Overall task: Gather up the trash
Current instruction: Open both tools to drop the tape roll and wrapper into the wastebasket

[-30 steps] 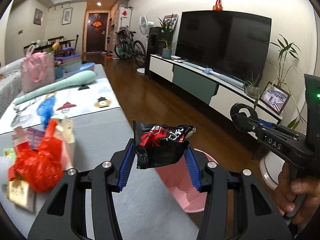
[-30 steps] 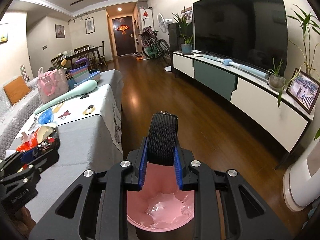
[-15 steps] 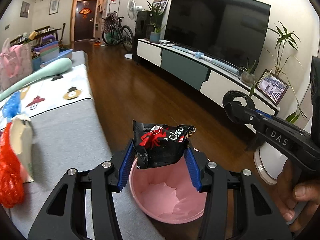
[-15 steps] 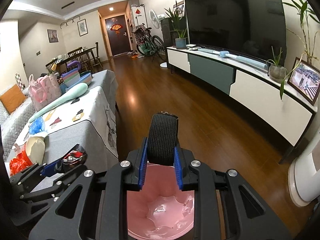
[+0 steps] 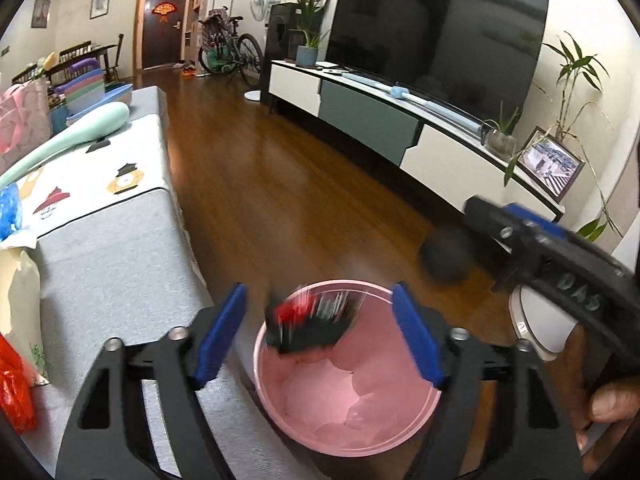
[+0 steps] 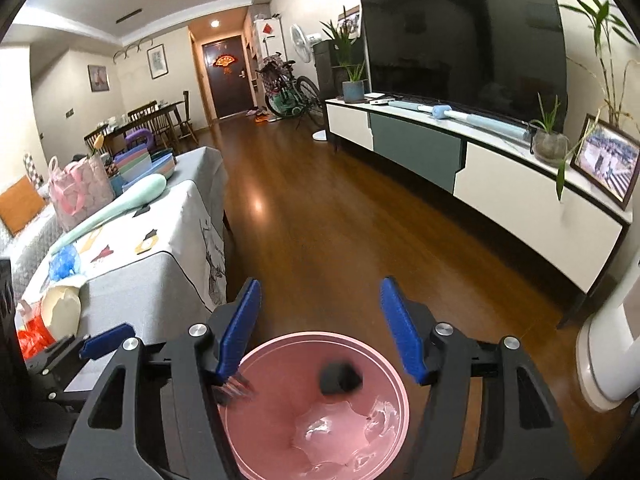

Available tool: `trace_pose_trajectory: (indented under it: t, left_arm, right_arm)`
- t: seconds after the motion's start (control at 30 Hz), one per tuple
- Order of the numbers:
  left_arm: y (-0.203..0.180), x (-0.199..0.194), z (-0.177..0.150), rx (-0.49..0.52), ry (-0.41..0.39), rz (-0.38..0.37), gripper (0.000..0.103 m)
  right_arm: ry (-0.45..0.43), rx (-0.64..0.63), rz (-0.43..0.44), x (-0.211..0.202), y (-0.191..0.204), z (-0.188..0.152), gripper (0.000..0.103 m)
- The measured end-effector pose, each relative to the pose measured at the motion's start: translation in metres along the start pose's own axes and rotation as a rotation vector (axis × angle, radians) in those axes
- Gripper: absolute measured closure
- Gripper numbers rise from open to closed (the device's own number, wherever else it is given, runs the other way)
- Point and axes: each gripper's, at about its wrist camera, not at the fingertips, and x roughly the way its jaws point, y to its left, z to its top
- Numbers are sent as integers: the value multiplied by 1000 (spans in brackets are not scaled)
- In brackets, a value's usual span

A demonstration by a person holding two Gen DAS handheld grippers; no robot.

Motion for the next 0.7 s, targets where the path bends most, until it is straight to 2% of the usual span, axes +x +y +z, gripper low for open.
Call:
trace_pose_trajectory:
  t: [0.13, 0.3, 0.53, 0.7]
  left_arm:
    - [15, -10, -7, -53, -11, -10, 29]
    - [23, -37, -10, -47, -55, -12, 29]
    - [42, -104, -11, -79, -216, 26, 33]
    - [68, -151, -18, -97, -233, 30, 35]
  right_arm:
    - [-8, -4, -3, -2, 1, 0, 40]
    - [-27, -24, -4, -8, 11, -1, 40]
    - [-177, 27, 47, -43, 24, 0, 41]
    - [-185, 5, 64, -59, 44, 0, 48]
